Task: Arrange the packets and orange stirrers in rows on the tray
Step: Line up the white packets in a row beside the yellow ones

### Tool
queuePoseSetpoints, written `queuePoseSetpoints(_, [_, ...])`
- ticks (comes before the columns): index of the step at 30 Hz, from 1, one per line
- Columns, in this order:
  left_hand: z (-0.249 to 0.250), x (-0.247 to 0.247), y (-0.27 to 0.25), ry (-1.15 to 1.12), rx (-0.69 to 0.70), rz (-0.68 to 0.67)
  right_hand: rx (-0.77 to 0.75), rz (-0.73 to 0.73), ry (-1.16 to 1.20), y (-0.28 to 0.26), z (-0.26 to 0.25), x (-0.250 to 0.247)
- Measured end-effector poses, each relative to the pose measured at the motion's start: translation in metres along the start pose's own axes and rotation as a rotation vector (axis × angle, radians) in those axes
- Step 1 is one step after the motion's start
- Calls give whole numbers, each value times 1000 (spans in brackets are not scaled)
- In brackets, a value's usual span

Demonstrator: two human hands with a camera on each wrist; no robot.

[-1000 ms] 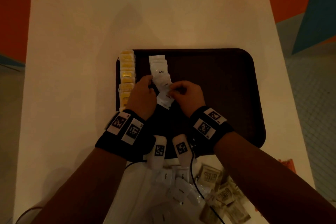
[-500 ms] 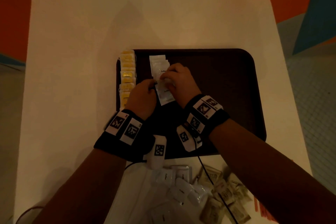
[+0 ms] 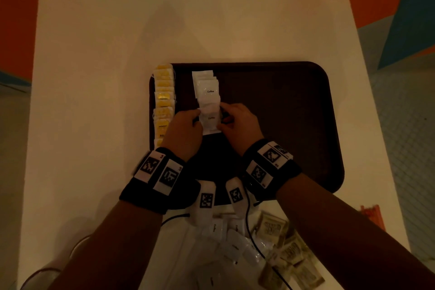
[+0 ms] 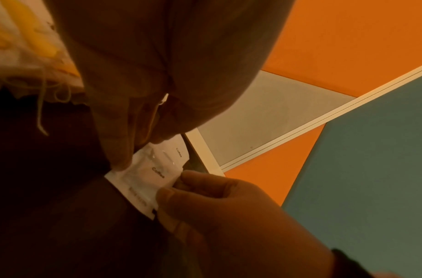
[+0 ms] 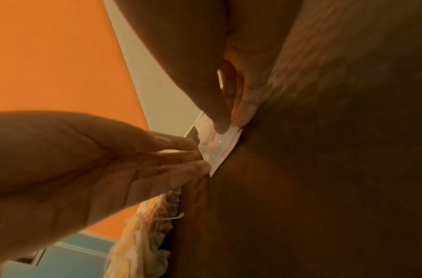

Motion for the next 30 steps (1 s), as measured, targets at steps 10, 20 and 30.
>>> queuePoseSetpoints(10, [4,-2,-1,64,-14,-17,24,34,56,-1,5,-3])
queuePoseSetpoints(20, [15,-7,-8,-10,25,16,-3,78,126,10,-3,-11])
queuePoseSetpoints(30, [9,-3,14,-143,15,15,-20,40,173,14,-14,-8])
Point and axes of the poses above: each hand's wrist, its own y-axis towards the middle knuckle, its own x-axis out of the palm, z = x × y, the point moved 3 cm from there along y, towards the middle knuckle, and after that the axes turned 2 degrees about x, right-handed, at the moved point
